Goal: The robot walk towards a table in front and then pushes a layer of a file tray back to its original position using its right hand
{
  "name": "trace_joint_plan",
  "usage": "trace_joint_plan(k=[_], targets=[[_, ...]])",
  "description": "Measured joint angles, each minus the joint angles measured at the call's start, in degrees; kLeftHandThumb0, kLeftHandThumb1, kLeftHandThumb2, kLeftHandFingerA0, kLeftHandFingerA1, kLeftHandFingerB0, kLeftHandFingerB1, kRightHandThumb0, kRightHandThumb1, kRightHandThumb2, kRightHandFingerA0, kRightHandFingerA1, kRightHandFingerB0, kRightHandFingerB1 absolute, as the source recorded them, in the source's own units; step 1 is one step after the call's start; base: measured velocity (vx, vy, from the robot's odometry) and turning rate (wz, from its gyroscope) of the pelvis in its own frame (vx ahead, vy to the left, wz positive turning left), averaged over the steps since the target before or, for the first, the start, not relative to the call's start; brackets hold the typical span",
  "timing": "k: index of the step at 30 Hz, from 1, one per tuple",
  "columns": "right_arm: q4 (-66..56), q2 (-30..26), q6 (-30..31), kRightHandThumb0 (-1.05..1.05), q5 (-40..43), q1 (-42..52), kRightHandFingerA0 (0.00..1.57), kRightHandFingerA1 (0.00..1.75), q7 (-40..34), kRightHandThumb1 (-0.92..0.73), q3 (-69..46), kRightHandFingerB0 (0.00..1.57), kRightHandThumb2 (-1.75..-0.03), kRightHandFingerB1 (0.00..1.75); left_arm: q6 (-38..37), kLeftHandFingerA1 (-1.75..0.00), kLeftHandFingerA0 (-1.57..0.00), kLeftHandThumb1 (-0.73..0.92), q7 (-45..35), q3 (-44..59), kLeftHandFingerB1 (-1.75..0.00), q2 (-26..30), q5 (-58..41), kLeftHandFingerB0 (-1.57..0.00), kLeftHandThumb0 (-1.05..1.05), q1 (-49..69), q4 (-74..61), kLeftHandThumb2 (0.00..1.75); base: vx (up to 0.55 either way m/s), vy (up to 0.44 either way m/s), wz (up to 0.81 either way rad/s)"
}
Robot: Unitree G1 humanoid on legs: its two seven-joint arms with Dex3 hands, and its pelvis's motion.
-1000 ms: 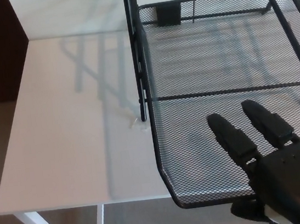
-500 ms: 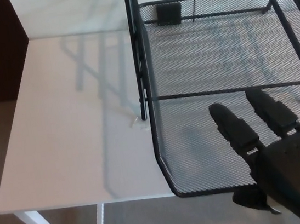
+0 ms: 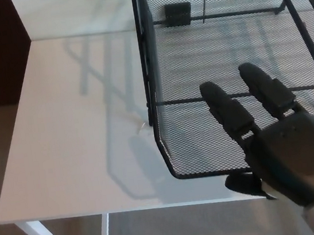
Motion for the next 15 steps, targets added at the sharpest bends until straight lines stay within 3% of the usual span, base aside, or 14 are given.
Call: trace_joint_plan(k=[11,12,15], targets=[[10.52,-1.66,4.18,-0.87,0.64,-7.29,0.0,0.0,0.51,-0.55,0.5,0.0,-0.88,0.0,0.01,-0.51,-0.65,0.67,-0.03,-0.36,-0.41,0.16,0.07,-0.42,-0.26,-0.18,-0.72,0.59,0.0,0.0,0.0],[10.64,-1.69,4.39,-0.77,0.78,-7.54,0.0,0.0,0.62,-0.65,0.52,0.0,-0.61,0.0,0.01,-0.51,-0.64,0.67,-0.03,-0.39,-0.41,0.2,0.1,-0.41,-0.26,-0.18,-0.73,0.59,0.0,0.0,0.0],[10.9,-2.11,5.31,-0.78,1.31,-8.58,0.0,0.0,1.34,-0.65,0.78,0.0,-0.61,0.0,0.01,-0.5,-0.65,0.67,-0.1,-0.48,-0.4,0.25,0.14,-0.42,-0.27,-0.12,-0.8,0.59,0.0,0.0,0.0]])
